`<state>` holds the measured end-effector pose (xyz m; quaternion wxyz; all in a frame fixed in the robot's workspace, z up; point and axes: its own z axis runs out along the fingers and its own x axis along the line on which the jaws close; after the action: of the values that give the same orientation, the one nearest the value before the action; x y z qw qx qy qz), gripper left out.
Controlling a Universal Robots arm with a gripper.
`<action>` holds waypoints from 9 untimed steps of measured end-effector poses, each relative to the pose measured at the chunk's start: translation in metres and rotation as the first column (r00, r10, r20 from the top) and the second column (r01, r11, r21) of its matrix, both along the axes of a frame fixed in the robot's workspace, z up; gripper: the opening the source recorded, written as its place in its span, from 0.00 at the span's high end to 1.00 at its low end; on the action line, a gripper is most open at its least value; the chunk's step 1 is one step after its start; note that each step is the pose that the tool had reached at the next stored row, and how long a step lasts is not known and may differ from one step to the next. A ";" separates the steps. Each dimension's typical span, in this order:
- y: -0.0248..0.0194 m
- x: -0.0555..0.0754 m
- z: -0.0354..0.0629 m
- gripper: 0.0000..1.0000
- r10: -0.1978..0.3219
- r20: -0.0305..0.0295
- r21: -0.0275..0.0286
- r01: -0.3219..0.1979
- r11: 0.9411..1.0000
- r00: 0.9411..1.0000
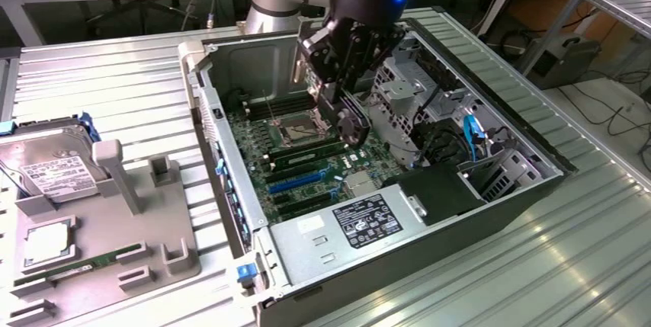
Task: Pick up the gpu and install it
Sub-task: 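Insert the gpu into the slot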
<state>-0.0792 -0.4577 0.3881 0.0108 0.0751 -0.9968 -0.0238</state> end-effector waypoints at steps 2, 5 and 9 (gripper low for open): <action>0.0000 0.000 -0.0005 0.74 0.038 0.000 0.000 -0.038 0.999 0.999; 0.0000 0.000 -0.0013 0.74 0.093 0.000 0.000 -0.093 0.996 0.996; 0.0000 0.000 -0.0026 0.74 0.172 0.000 0.000 -0.172 0.985 0.985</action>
<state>-0.0792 -0.4577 0.3855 0.0128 0.1611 -0.9866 -0.0228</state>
